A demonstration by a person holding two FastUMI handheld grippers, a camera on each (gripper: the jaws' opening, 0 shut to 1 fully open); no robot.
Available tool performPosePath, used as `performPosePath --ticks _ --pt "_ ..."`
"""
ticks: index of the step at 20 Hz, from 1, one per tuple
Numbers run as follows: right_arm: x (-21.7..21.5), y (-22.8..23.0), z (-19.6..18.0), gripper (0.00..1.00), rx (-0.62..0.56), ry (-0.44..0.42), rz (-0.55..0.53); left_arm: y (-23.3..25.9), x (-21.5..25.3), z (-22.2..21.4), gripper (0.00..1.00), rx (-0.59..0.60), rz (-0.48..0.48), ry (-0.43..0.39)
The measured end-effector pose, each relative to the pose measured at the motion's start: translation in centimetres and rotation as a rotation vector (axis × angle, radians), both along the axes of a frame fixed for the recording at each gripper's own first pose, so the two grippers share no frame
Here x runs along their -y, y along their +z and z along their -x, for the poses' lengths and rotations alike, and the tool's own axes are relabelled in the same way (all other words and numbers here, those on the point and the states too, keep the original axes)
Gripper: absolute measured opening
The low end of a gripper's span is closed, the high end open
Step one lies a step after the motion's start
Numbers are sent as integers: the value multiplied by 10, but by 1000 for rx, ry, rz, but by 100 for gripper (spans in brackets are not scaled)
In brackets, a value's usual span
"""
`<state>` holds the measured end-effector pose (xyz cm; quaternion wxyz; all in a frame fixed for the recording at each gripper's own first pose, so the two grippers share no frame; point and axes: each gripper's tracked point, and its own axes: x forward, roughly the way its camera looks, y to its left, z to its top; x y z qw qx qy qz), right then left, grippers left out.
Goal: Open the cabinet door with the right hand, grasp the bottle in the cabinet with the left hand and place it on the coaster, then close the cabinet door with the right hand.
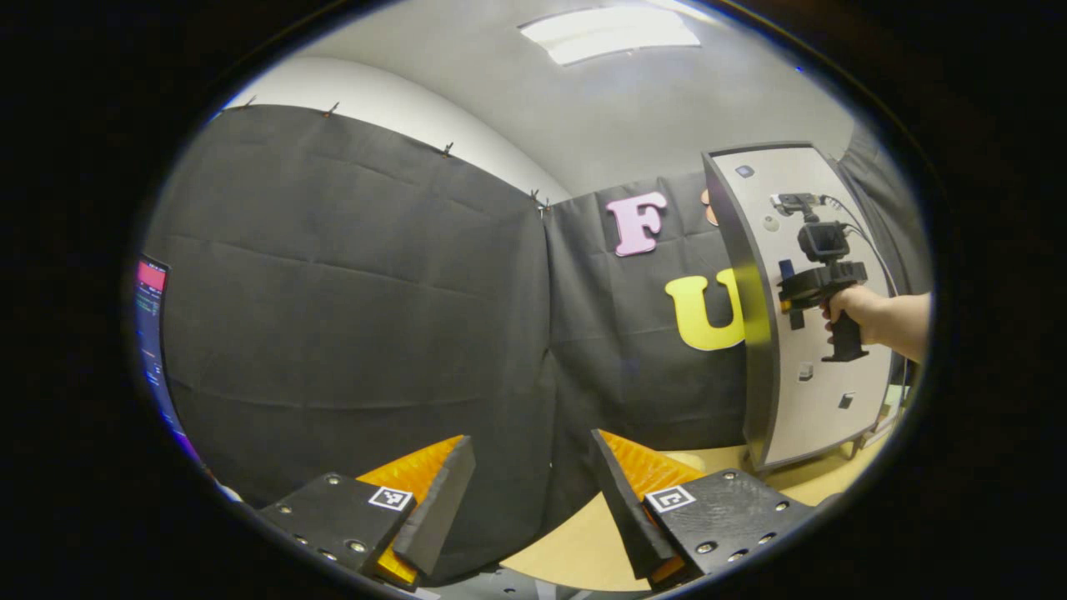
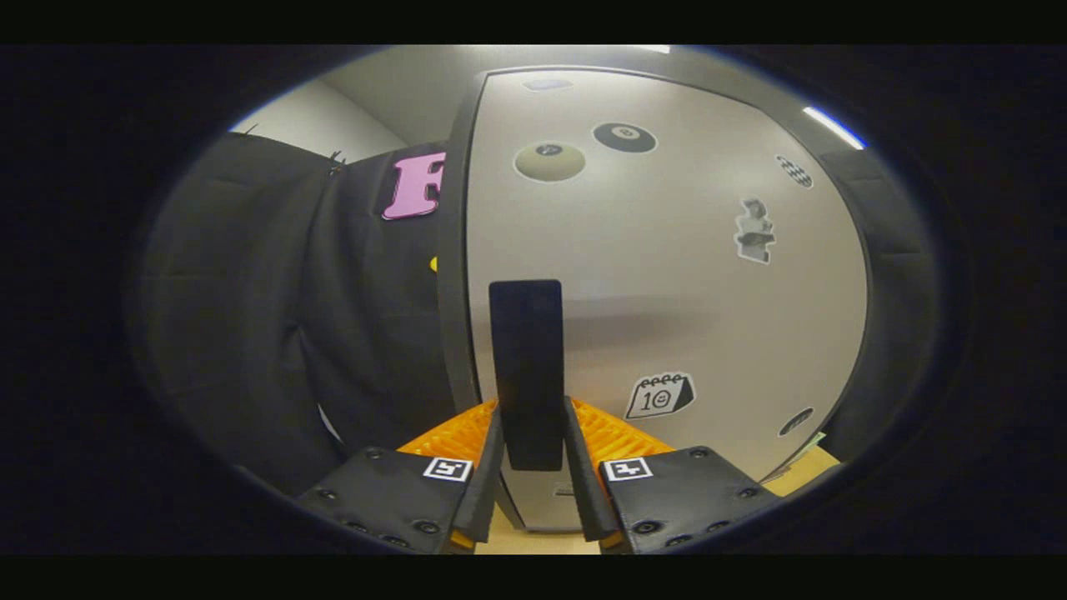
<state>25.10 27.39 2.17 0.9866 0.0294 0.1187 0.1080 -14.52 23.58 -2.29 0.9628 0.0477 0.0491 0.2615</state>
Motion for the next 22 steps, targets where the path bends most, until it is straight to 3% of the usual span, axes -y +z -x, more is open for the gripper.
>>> performPosePath --ticks 6,7,10,14,15,16,17,18,22 --pt "2 1 5 15 -14 28 63 1 3 -2 87 5 -4 -35" --pt "3 1 7 15 -11 41 63 1 3 -4 89 8 -3 -44" --pt "6 5 23 18 -10 91 55 0 4 -9 82 10 5 -81" --pt "14 11 47 15 2 154 53 -6 17 -20 82 19 21 -169" --pt "16 10 48 18 1 166 50 -6 30 -25 82 22 25 -195" --pt "17 10 50 15 -1 177 51 -3 48 -37 82 26 29 -221" --pt "20 11 52 22 -1 186 50 0 60 -46 82 29 33 -243" --pt "21 11 55 15 -1 192 52 1 72 -56 83 34 38 -267" --pt "28 14 60 15 9 207 45 -1 104 -75 85 48 51 -353"
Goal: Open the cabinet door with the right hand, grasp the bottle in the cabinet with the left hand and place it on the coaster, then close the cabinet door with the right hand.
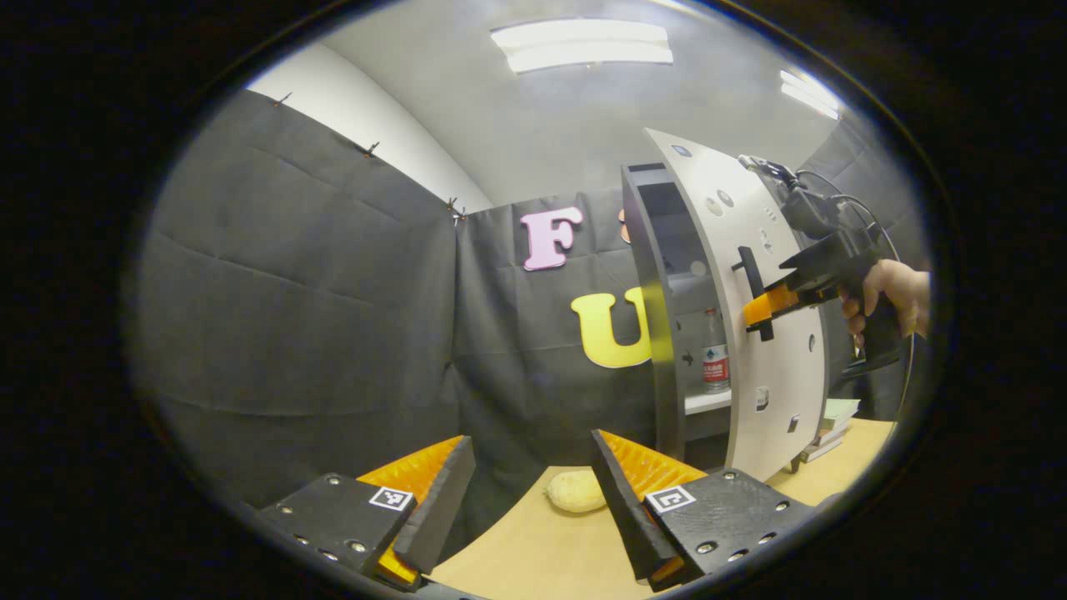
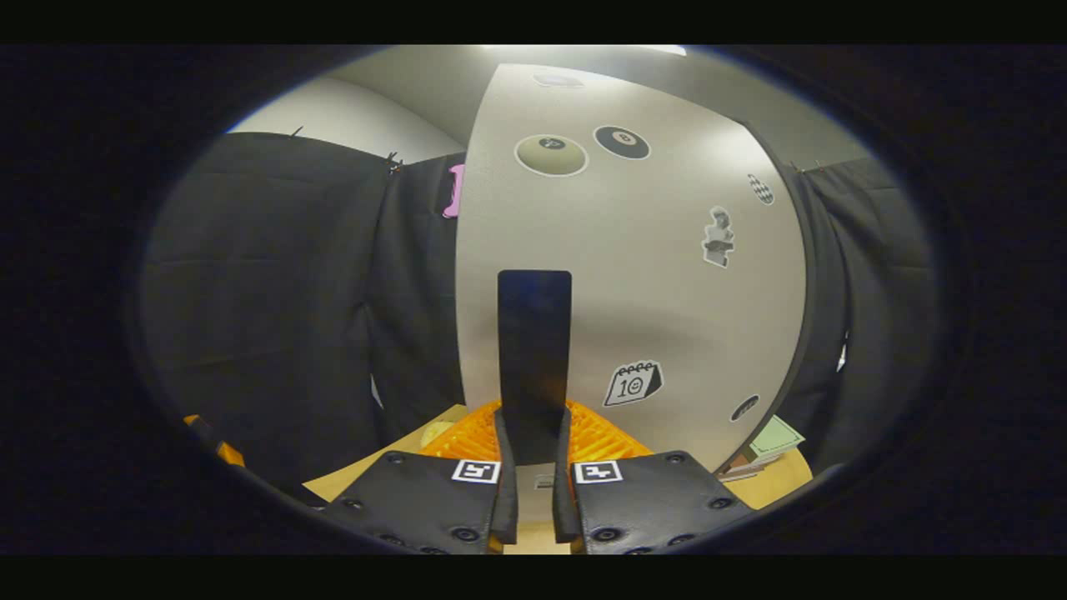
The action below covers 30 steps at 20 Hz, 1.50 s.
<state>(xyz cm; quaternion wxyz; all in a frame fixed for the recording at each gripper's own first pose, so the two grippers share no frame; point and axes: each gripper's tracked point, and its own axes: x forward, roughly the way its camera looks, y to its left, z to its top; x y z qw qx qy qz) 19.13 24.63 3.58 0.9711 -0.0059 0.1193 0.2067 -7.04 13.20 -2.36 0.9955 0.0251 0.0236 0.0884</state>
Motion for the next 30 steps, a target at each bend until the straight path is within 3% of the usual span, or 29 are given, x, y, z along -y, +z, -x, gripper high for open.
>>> performPosePath --ticks 3,17,24,25,30 --pt "5 -1 4 18 5 12 10 -2 20 -22 82 -2 13 -49" --pt "30 5 9 15 28 -24 32 -7 123 -71 83 3 83 -257" --pt "47 7 9 18 35 -98 44 -8 167 -84 82 9 91 -351" --pt "49 7 11 14 34 -112 41 -7 172 -87 82 9 94 -360" --pt "72 9 10 17 50 -230 82 -2 199 -89 82 15 105 -402"
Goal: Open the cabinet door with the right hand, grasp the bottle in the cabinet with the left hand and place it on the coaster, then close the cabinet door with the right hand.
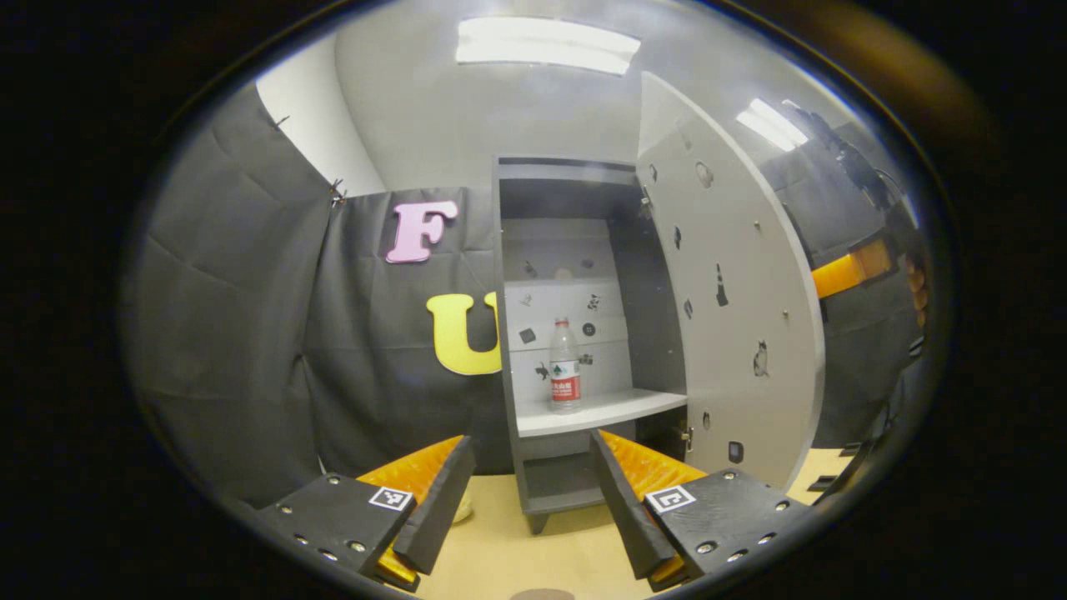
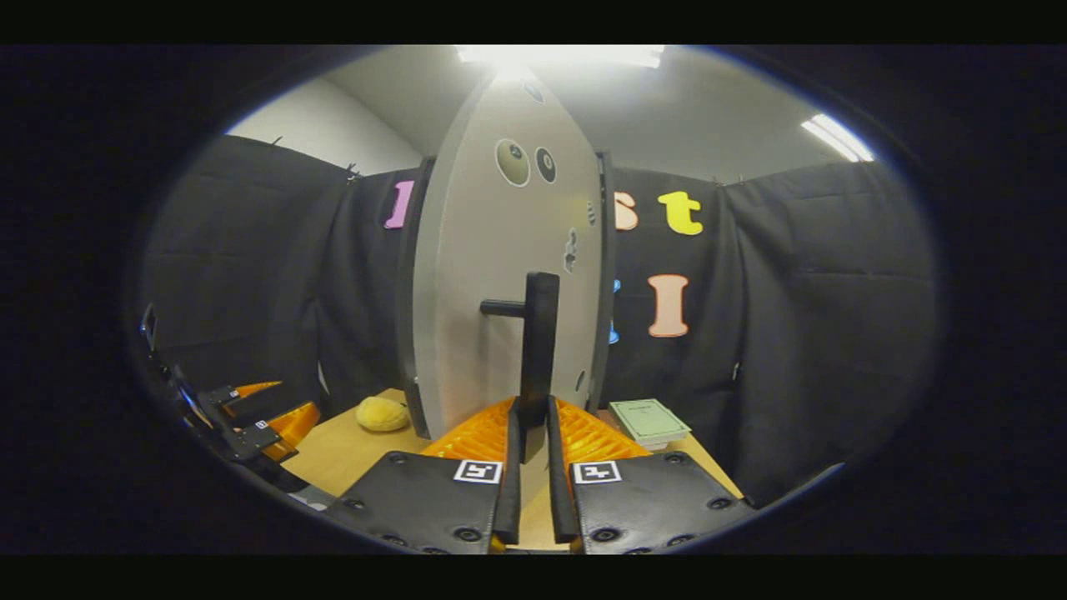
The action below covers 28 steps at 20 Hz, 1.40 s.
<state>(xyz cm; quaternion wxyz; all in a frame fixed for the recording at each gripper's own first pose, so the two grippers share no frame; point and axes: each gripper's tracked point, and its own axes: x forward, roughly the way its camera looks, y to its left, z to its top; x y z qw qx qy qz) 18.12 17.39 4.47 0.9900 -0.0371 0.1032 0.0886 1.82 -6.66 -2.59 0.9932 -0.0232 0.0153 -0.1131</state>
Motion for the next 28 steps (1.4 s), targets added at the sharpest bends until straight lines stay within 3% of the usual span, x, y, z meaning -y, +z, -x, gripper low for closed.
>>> performPosePath --ticks 1,2,3,4,7,12,15,18,19,20,21,23,25,28 --pt "9 2 -1 13 7 -33 18 1 6 0 82 2 2 -10" --pt "16 3 -2 21 13 -69 32 0 10 -1 82 2 3 -19" --pt "23 3 -2 17 17 -106 46 1 15 -2 82 3 6 -29" --pt "30 5 -1 21 22 -136 54 0 22 -3 82 2 10 -40" --pt "39 5 5 0 22 -206 49 0 38 -2 82 5 15 -74" --pt "48 7 15 3 41 -327 13 -4 53 -7 82 -2 21 -116" --pt "40 15 14 20 90 -336 -49 -8 55 -13 85 -14 29 -135" --pt "23 17 18 36 130 -288 -66 -6 60 -24 85 -13 25 -159" --pt "18 16 27 54 134 -282 -58 -4 60 -29 82 -15 23 -167" --pt "16 13 36 73 135 -281 -50 -4 62 -37 86 -16 24 -173" --pt "12 12 47 87 138 -271 -48 -4 63 -45 86 -19 27 -177" --pt "-1 10 53 95 134 -230 -38 -6 64 -67 86 -30 33 -172" --pt "-15 9 56 96 140 -182 -25 -7 69 -90 82 -46 56 -166" --pt "-41 -8 60 94 123 -97 -45 -12 73 -138 86 -62 63 -142"
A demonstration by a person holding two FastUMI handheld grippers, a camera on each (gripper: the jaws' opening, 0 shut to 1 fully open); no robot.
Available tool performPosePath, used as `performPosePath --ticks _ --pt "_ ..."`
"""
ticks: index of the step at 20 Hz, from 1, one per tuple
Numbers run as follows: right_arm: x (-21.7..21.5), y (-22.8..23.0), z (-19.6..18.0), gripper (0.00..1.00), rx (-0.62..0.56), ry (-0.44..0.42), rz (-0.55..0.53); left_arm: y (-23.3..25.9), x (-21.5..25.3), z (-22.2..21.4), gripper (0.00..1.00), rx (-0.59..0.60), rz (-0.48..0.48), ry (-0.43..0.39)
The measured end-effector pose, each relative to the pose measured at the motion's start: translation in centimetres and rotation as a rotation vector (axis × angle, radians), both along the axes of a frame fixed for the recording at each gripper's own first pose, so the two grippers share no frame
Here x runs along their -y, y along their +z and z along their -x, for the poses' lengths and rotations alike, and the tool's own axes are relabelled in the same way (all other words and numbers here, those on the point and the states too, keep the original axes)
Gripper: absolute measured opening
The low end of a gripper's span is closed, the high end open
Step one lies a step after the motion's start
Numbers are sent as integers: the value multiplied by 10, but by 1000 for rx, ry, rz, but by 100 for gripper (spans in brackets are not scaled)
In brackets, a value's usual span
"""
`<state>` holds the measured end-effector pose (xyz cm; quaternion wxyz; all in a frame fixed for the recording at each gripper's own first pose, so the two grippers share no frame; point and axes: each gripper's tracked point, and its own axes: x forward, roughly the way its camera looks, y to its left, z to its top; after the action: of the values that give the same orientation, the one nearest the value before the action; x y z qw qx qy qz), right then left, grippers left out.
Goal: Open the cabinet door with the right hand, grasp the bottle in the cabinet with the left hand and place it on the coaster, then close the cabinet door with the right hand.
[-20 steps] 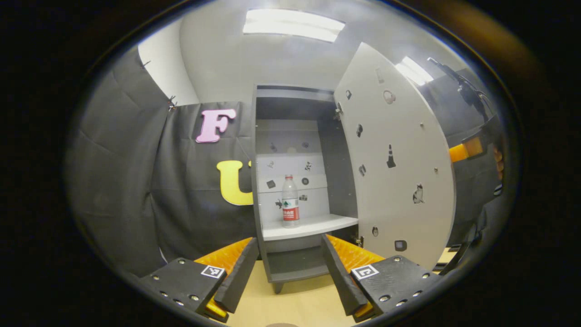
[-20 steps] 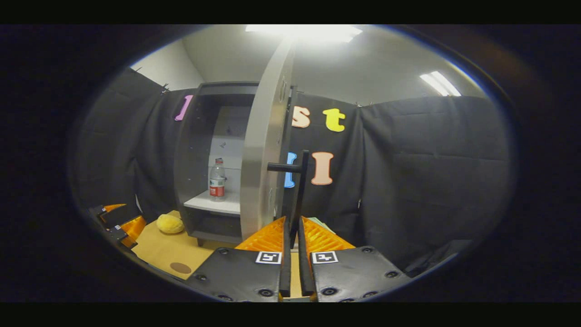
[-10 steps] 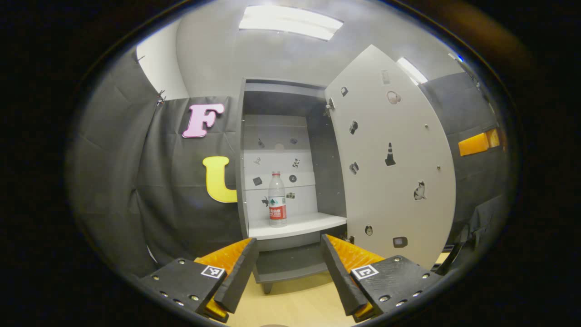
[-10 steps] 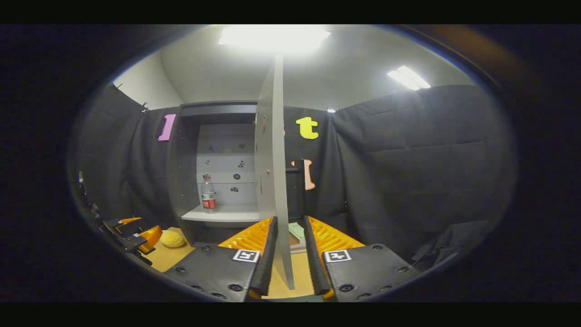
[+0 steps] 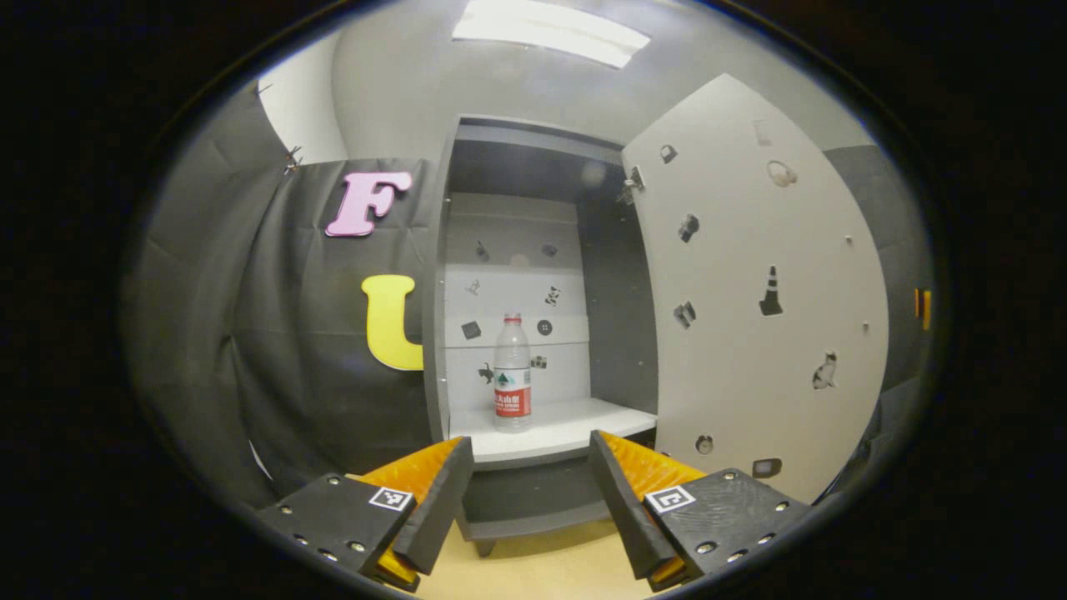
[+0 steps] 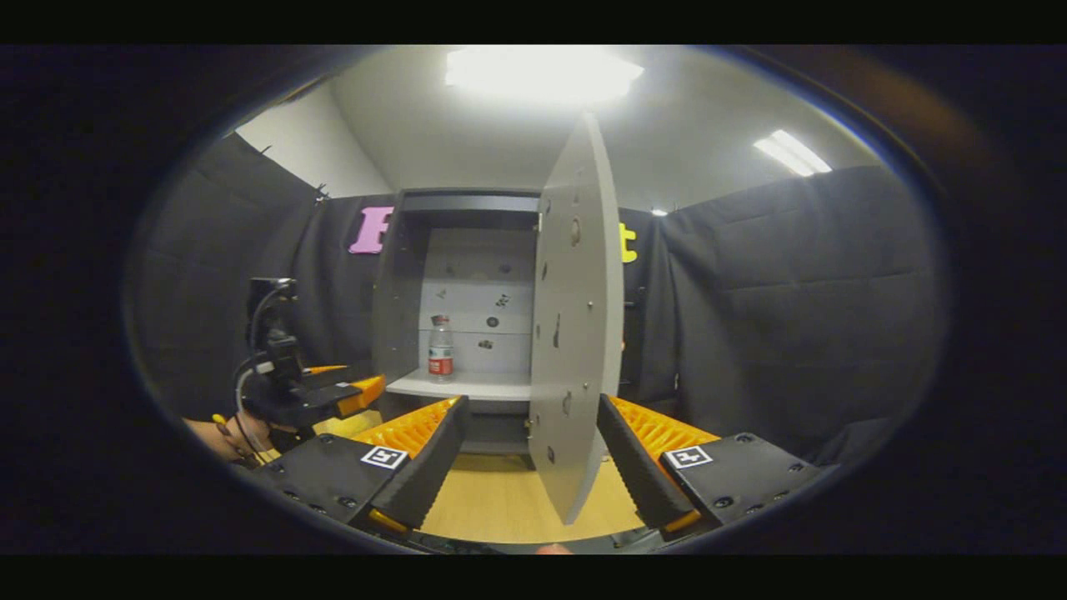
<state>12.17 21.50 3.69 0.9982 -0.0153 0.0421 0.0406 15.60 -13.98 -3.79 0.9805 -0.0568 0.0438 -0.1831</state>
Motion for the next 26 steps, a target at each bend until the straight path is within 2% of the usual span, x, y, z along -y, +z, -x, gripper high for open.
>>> performPosePath --ticks 1,3,8,9,14,19,25,26 --pt "-5 -11 0 96 -25 19 -11 -2 4 -15 82 -9 -5 8" --pt "-20 -32 -2 94 -72 64 -45 2 16 -44 82 -6 0 6" --pt "-31 -71 -16 96 -153 103 -90 3 47 -129 82 0 -27 40" --pt "-32 -76 -19 94 -160 101 -87 5 52 -145 82 13 -39 47" --pt "-38 -82 -35 94 -140 123 -33 10 80 -218 82 45 -85 72" --pt "-41 -90 -39 93 -136 177 48 2 88 -262 82 32 -69 110" --pt "-37 -99 -63 98 -158 198 44 -12 100 -294 82 31 -68 119" --pt "-35 -100 -66 98 -161 196 44 -17 98 -300 86 23 -76 133"
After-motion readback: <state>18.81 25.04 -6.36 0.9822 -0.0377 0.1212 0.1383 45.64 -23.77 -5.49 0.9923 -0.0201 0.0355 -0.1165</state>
